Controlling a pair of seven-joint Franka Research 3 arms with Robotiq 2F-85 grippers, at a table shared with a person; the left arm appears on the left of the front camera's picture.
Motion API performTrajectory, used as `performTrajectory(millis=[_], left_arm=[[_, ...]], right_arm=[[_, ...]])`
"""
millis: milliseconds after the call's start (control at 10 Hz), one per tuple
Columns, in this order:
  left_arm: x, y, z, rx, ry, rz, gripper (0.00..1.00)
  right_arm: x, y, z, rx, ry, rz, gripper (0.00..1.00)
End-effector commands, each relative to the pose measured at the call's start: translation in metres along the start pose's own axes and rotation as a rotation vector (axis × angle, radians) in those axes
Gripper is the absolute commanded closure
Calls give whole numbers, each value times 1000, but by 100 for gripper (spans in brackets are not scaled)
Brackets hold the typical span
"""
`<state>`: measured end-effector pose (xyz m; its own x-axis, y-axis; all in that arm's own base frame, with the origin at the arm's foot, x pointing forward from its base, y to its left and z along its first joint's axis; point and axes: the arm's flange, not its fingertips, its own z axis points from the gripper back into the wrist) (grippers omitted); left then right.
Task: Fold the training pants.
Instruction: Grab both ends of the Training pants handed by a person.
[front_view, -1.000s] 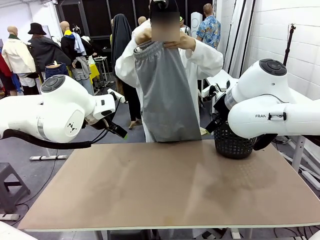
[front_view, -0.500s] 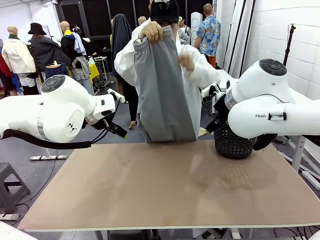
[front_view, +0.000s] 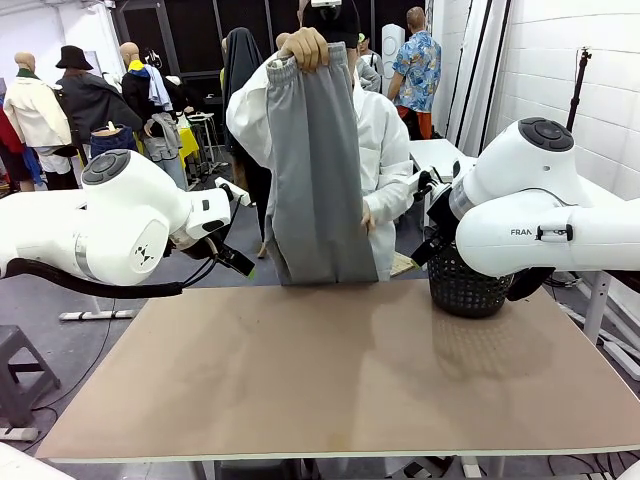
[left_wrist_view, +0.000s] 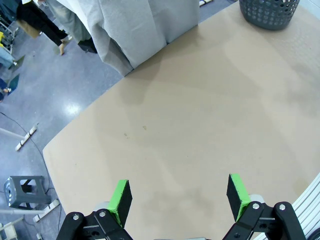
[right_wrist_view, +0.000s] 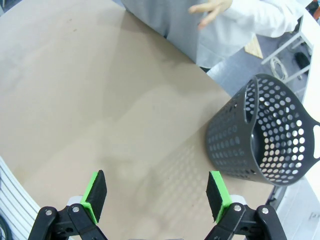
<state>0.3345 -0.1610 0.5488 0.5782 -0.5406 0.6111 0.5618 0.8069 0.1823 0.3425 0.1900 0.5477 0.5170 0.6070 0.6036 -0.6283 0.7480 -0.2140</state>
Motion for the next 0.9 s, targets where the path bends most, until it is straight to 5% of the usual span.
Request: performTrajectory(millis=[0,800], left_arm=[[0,0,0,0,-1,-7,0],[0,0,0,0,-1,-7,0]], right_arm=[[0,1,0,5,-2,1,0],[0,1,0,5,-2,1,0]])
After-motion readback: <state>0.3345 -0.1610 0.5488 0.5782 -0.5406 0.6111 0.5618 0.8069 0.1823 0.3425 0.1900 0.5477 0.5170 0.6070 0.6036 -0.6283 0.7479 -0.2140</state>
